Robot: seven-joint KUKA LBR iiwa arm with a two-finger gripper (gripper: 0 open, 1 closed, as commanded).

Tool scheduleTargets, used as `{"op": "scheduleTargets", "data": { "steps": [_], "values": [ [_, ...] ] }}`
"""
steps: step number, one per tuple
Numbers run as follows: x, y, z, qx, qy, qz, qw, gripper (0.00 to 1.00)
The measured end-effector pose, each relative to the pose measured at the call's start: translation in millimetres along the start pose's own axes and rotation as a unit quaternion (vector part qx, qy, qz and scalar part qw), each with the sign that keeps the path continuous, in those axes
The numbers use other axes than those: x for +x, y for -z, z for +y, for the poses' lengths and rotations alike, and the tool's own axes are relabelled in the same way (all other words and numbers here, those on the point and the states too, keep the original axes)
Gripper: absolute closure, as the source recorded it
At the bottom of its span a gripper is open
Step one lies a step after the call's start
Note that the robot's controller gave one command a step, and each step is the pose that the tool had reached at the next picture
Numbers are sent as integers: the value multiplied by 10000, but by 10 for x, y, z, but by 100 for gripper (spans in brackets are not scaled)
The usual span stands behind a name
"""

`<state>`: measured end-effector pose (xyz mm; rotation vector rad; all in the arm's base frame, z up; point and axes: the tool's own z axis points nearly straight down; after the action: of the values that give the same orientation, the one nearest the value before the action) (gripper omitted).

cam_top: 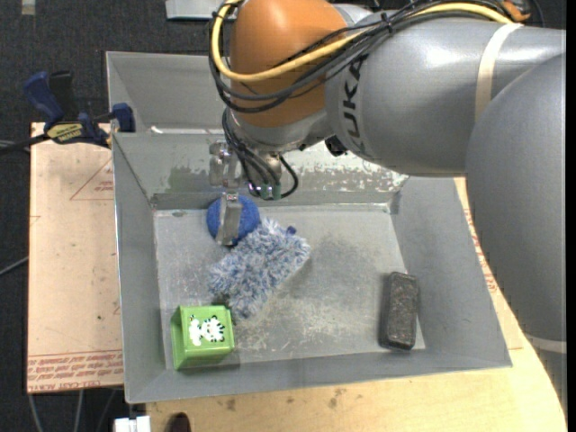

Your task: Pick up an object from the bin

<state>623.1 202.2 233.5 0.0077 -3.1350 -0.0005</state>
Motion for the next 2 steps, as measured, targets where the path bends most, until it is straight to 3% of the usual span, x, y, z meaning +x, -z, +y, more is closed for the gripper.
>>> {"op": "scheduleTargets", "data": {
  "steps": [1,2],
  "values": [
    [-14,55,-10,-7,-16,-41,10000,0],
    [-52,-235,-232,-18,314,-74,9995,0]
  ]
}}
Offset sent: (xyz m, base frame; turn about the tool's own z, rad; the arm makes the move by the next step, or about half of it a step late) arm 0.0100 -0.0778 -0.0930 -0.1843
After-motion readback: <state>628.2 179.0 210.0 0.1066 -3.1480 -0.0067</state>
